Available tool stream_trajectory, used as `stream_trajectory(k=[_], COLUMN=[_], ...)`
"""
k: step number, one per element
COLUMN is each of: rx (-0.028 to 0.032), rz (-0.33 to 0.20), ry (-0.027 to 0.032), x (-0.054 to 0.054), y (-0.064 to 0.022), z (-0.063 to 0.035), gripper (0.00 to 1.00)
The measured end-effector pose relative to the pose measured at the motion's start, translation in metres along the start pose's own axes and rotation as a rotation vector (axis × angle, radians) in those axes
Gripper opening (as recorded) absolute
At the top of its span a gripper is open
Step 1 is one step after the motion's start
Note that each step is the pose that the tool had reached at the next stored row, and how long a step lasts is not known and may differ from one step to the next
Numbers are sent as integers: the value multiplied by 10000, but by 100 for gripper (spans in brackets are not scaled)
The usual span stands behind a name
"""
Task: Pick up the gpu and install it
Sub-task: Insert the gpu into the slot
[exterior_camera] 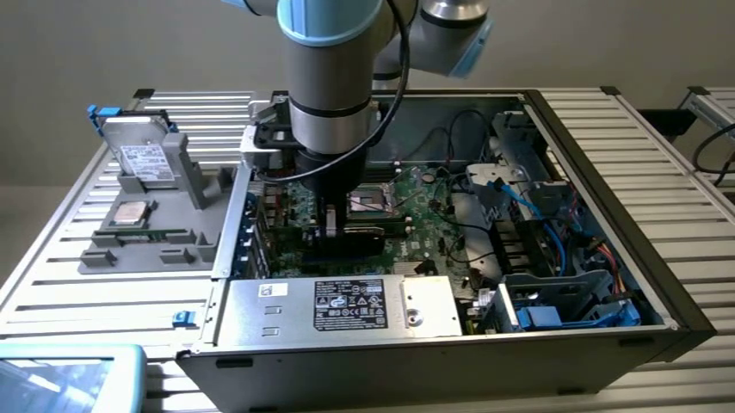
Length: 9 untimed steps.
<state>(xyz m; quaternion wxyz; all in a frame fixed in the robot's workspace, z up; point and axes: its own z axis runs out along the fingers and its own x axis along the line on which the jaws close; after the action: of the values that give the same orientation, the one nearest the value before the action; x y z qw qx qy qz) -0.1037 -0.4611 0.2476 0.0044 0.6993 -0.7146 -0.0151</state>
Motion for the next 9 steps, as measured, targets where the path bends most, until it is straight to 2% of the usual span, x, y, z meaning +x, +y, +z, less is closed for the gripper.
stream_trajectory(k=[9], rx=[4], rz=[-1], ry=[21], x=[-6], y=[9], z=[-392], gripper=[43])
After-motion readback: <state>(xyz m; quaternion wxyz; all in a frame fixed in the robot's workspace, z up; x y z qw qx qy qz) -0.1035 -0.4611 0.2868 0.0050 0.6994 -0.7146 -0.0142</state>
